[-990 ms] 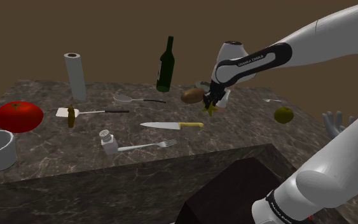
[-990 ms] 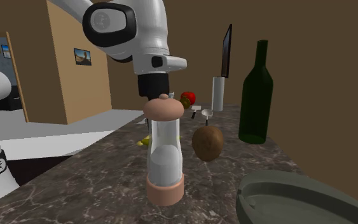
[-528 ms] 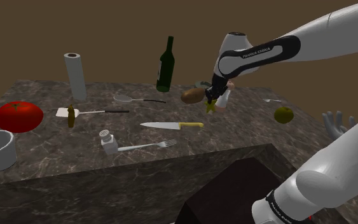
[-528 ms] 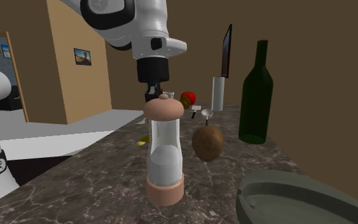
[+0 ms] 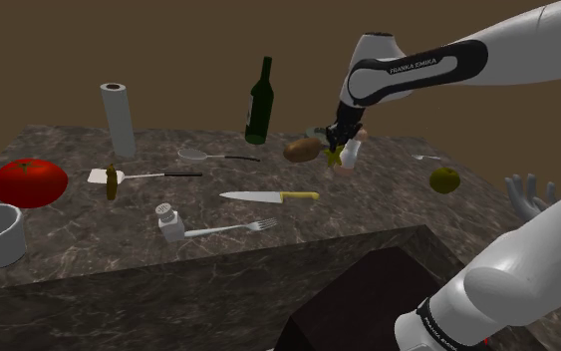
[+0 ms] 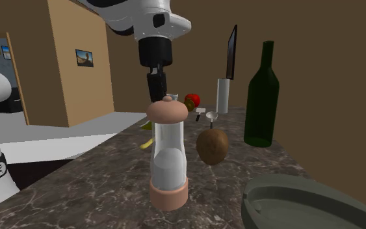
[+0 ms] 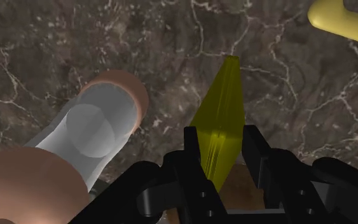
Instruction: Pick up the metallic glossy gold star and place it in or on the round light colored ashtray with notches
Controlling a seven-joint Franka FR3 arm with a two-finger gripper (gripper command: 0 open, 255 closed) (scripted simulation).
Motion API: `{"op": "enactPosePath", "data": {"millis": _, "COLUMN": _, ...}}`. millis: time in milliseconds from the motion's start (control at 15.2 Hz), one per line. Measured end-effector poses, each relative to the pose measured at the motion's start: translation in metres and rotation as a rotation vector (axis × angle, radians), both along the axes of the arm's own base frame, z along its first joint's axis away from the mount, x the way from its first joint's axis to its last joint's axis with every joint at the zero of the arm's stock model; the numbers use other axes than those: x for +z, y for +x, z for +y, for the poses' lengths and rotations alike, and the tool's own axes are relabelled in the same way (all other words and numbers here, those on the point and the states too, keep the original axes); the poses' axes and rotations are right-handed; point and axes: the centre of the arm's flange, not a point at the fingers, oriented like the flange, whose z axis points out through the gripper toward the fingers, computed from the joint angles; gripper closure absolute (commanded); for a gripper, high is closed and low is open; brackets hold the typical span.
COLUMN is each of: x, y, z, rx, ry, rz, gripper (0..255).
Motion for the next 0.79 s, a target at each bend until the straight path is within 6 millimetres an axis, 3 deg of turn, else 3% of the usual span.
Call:
{"op": "enactPosePath", "data": {"millis": 264, "x": 0.020, "y": 0.005, "z": -0.005, "rx": 0.000, "ry": 0.000, "rz": 0.000, "gripper": 255}}
{"op": "enactPosePath", "data": {"millis": 792, "x": 0.023, "y": 0.071, "z": -0.080, "rx": -0.001, "ry": 0.001, "rz": 0.001, "gripper": 255}}
